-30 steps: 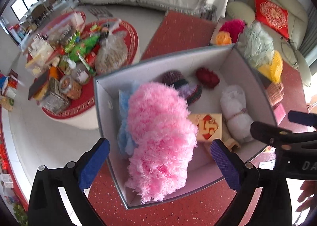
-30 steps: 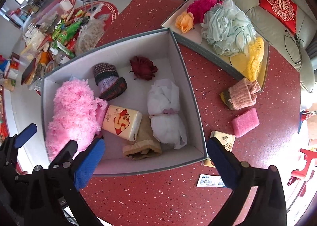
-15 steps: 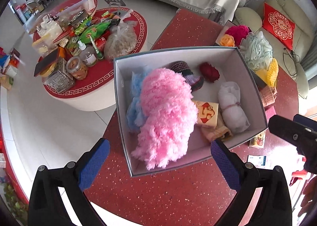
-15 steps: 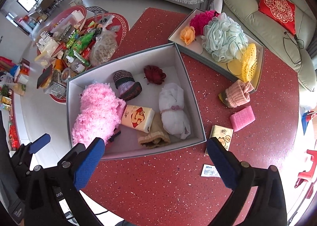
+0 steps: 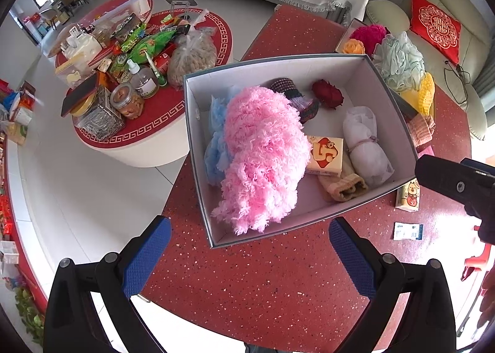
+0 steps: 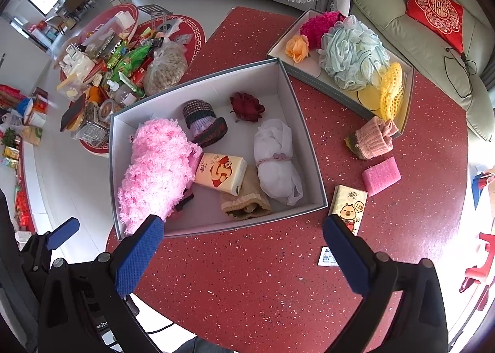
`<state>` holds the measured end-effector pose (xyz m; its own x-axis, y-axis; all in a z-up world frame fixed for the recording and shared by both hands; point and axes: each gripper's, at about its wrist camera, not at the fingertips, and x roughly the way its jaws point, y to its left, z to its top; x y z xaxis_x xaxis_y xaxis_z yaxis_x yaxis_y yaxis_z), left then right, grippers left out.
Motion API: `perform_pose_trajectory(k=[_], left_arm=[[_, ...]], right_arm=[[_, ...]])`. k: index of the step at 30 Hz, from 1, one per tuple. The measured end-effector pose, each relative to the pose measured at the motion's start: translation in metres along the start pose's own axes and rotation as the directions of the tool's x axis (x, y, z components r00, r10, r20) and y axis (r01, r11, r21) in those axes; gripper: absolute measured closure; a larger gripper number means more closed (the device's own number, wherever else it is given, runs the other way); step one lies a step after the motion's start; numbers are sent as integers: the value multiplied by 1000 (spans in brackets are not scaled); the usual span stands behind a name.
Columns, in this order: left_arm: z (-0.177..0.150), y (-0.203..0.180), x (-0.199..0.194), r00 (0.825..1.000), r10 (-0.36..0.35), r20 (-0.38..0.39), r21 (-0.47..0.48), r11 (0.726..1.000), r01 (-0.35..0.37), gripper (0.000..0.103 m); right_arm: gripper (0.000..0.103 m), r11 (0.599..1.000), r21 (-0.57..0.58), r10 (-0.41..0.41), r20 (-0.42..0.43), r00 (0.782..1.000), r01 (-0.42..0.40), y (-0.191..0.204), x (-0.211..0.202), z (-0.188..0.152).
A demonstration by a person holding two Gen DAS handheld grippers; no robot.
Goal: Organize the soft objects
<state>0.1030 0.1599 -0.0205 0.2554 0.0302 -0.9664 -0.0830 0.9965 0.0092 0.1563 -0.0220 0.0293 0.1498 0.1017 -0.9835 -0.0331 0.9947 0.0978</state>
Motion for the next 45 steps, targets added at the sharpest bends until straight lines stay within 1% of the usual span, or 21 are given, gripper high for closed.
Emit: perform_pose_trajectory(k=[13, 45], left_arm=[[0, 1, -3, 1000, 14, -3, -4, 1000, -14, 0], [0, 0, 0, 999, 37, -14, 3, 999, -37, 0]], right_arm=[[0, 999, -43, -16, -34, 999, 15, 6, 3, -1], [0, 999, -46, -10, -48, 999, 7, 7, 6, -4]])
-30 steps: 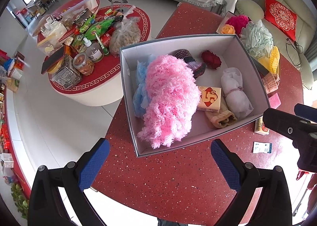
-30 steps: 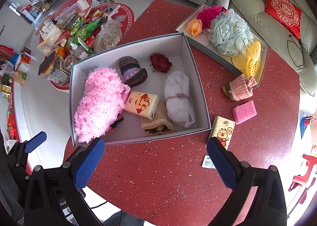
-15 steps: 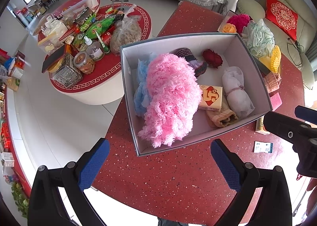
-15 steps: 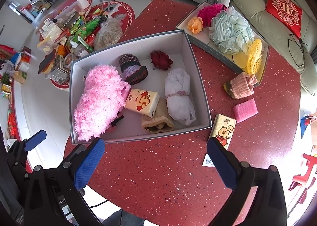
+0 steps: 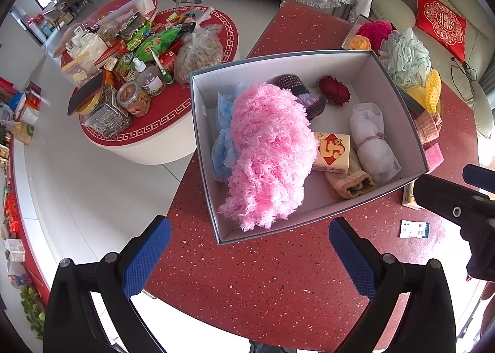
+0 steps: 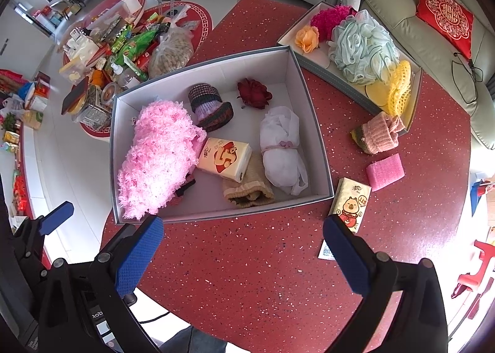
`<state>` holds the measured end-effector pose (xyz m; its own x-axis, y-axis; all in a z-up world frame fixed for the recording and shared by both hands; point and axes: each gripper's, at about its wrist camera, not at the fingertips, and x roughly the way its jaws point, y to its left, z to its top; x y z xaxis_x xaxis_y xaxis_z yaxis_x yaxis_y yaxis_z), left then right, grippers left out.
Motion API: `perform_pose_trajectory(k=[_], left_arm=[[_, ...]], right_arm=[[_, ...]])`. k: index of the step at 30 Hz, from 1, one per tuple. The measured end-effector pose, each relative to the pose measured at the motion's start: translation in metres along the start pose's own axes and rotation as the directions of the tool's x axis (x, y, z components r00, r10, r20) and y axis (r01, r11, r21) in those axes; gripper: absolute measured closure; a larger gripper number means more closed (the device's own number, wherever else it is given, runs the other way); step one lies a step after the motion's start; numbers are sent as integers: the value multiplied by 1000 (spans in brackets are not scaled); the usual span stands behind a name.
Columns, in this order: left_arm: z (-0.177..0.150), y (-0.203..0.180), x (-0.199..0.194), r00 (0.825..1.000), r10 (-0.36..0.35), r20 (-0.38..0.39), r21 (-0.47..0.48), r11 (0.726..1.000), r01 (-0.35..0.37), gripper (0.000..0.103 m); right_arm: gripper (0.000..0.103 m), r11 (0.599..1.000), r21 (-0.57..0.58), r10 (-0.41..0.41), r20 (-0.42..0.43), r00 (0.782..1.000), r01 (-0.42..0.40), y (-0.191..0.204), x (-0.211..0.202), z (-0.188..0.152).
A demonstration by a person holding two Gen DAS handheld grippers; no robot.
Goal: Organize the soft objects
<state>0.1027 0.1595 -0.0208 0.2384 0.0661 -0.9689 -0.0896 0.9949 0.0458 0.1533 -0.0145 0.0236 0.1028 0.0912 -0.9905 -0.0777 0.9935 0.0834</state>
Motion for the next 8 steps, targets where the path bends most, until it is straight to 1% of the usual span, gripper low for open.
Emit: perform_pose_trajectory(k=[4, 8], left_arm=[[1, 0, 1, 1000, 1, -4, -1, 1000, -1, 0], [-1, -1, -3, 999, 5, 40, 14, 1000, -5, 0]], right_arm=[[0, 1000, -2, 0, -3, 1000, 0, 2, 0, 0], [0, 1000, -1, 0, -4, 1000, 0, 3, 0, -1]])
